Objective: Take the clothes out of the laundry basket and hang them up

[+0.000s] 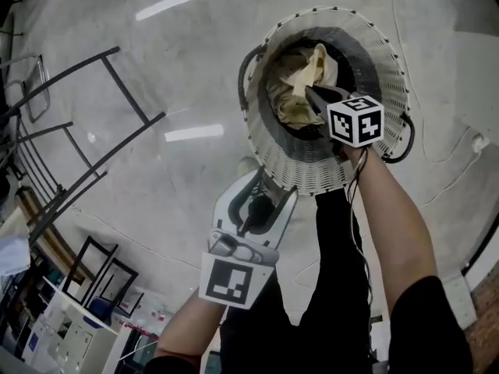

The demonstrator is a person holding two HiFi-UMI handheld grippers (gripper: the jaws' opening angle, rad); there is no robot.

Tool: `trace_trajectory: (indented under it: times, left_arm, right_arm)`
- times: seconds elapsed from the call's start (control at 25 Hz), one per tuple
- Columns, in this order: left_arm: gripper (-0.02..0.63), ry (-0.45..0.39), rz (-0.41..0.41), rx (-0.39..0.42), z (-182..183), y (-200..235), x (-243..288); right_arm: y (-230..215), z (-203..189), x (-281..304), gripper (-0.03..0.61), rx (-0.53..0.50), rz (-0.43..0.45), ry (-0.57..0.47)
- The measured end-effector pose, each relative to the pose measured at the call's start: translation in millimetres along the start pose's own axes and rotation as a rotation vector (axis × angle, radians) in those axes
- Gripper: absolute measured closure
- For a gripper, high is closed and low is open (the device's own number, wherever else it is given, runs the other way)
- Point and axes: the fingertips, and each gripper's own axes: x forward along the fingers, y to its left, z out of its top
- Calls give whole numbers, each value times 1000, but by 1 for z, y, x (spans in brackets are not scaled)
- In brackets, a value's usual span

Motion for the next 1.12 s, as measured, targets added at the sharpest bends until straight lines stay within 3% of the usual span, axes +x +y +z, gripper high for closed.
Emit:
trace_trajectory:
  times: [0.36, 0.84, 1.12]
  left_arm:
    - [407, -83, -16, 53, 52, -6, -51]
    - [407, -156, 28, 82, 115, -6, -119]
    - [407, -186, 5, 118, 163, -33, -146]
  right_arm:
    - [89, 81, -95, 568, 5, 70, -175]
    - [215, 180, -215, 569, -113, 124, -331]
    - [282, 240, -301, 569, -156, 165, -441]
